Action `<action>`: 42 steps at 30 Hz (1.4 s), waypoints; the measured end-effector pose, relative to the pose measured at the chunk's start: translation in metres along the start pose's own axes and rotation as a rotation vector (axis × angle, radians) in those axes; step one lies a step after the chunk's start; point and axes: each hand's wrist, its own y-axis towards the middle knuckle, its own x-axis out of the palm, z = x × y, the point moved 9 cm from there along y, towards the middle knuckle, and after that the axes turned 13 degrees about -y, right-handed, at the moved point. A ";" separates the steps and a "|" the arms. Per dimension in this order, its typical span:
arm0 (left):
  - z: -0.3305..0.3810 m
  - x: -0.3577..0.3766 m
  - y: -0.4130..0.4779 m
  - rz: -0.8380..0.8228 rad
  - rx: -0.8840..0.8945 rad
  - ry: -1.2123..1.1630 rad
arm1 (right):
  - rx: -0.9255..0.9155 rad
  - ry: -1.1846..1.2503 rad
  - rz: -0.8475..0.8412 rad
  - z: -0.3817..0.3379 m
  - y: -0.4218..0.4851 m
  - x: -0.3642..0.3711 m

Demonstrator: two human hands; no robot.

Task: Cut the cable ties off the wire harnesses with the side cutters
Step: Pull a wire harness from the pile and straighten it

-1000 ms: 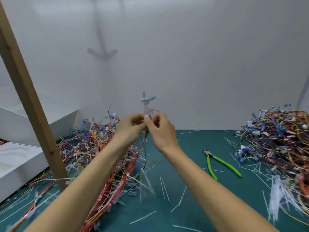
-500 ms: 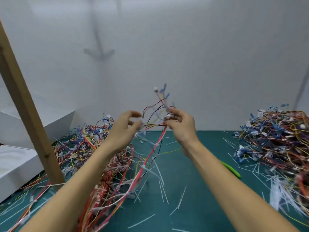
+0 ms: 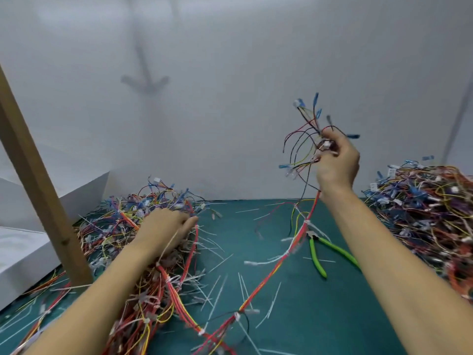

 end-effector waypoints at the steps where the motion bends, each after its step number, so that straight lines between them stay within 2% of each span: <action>1: -0.001 0.001 0.001 -0.002 0.013 0.062 | -0.012 -0.029 -0.009 0.001 0.002 -0.001; 4: 0.001 0.002 0.006 -0.013 0.026 0.190 | -0.080 -0.090 0.002 -0.002 0.005 -0.008; 8: -0.001 0.003 0.022 0.016 -0.109 0.052 | -0.167 -0.292 0.008 -0.005 0.003 -0.006; 10: 0.024 0.007 0.032 0.017 -0.070 -0.083 | -0.163 -0.478 -0.079 0.003 -0.005 0.013; 12: 0.057 0.017 0.038 -0.047 0.024 -0.160 | -0.167 -0.531 -0.198 0.016 -0.018 0.038; 14: 0.080 0.039 0.036 -0.223 0.084 -0.117 | -0.134 -0.548 -0.292 0.033 -0.030 0.059; 17: 0.077 0.072 0.021 -0.402 0.039 0.017 | -0.027 -0.597 -0.393 0.066 -0.043 0.078; 20: 0.059 0.081 0.015 -0.380 0.008 0.152 | 0.049 -0.540 -0.539 0.089 -0.058 0.096; 23: 0.045 0.082 0.016 -0.341 -0.020 0.190 | 0.004 -0.528 -0.703 0.090 -0.077 0.108; 25: 0.041 0.085 0.016 -0.341 -0.042 0.170 | -0.106 -0.703 -0.734 0.084 -0.084 0.106; 28: 0.042 0.083 0.018 -0.286 -0.072 0.093 | -0.283 -1.189 -0.754 0.070 -0.089 0.092; 30: 0.043 0.077 0.020 -0.227 -0.093 0.039 | -0.247 -1.398 -0.996 0.077 -0.102 0.086; 31: 0.043 0.073 0.021 -0.199 -0.104 0.015 | -0.134 -1.427 -1.190 0.086 -0.116 0.082; 33: 0.044 0.067 0.022 -0.152 -0.139 -0.031 | 0.081 -1.363 -1.501 0.099 -0.148 0.071; 34: 0.045 0.066 0.022 -0.139 -0.166 -0.054 | 0.104 -1.319 -1.563 0.101 -0.159 0.070; 36: 0.042 0.065 0.024 -0.130 -0.259 -0.135 | 0.048 -1.280 -1.546 0.101 -0.170 0.072; 38: 0.039 0.064 0.027 -0.087 -0.395 -0.331 | 0.026 -1.265 -1.494 0.102 -0.175 0.075; 40: 0.037 0.063 0.028 0.041 -0.543 -0.608 | 0.004 -1.272 -1.388 0.100 -0.173 0.077; 42: 0.042 0.061 0.024 0.216 -0.626 -0.821 | 0.009 -1.180 -1.187 0.094 -0.158 0.078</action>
